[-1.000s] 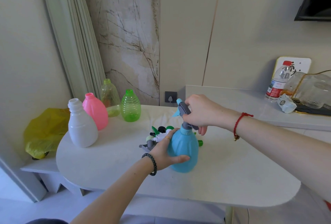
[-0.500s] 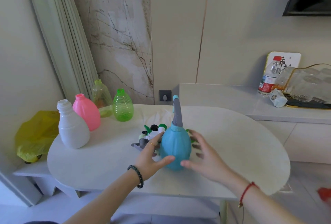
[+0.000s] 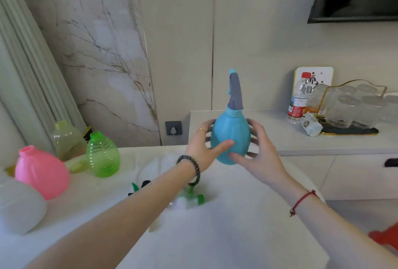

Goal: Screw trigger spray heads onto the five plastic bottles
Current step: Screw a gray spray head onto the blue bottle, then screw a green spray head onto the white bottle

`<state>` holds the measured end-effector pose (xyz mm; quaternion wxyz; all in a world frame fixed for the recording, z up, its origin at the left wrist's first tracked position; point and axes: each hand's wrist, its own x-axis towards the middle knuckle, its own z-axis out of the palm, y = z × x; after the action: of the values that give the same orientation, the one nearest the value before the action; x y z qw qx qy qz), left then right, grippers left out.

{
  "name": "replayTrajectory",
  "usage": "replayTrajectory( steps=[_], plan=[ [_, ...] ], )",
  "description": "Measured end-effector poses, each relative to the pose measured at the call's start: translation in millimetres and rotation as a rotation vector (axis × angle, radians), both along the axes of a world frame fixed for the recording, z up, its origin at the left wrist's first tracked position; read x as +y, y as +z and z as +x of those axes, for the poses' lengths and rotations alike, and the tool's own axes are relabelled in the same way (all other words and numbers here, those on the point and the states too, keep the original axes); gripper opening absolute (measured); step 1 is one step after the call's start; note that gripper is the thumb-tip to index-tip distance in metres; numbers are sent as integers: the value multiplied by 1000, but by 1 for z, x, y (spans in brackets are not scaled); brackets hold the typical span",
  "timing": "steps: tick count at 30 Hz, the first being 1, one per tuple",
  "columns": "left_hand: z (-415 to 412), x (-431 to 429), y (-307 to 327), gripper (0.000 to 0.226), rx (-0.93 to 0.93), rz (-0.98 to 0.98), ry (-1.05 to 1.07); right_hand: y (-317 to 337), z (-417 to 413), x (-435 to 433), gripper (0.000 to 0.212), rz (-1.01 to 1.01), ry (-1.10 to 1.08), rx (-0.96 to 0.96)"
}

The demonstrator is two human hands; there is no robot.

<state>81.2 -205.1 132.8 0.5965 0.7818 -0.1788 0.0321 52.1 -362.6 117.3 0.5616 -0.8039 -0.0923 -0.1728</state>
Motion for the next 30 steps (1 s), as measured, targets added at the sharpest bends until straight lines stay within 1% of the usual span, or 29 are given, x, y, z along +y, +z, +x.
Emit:
replayTrajectory(
  steps=[3,8,11,14,16,18,20,21,23,25,26,30],
  plan=[
    [56,-45,-4,66,54,13,-23,-3,50,-37,74,17,-66,29],
    [112,-85,-53,67,189,2,-52,-48,103,-73,77,1,-113,139],
    [122,-94,-80,67,228,-5,-81,-76,109,-81,76,8,-125,175],
    [125,-99,-91,67,222,-14,-103,-87,109,-84,77,44,-132,166],
    [124,-100,-90,71,218,11,-106,-87,110,-85,79,25,-125,164],
    [118,-97,-84,81,242,54,-93,-82,106,-83,85,-25,-126,185],
    [104,-85,-76,86,260,59,-69,-74,98,-78,95,-54,-205,162],
    [94,-74,-71,85,254,38,-57,-69,91,-73,96,-49,-261,98],
    [67,-43,-62,78,222,-33,-24,-57,75,-56,88,-25,-289,-106],
    [38,0,-55,68,164,-60,14,-43,58,-28,79,-21,-199,-251],
    [23,25,-52,63,123,-28,38,-36,52,-10,76,-27,-133,-270],
    [-37,133,-46,48,-31,126,201,-9,32,77,69,-38,144,-187]
  ],
)
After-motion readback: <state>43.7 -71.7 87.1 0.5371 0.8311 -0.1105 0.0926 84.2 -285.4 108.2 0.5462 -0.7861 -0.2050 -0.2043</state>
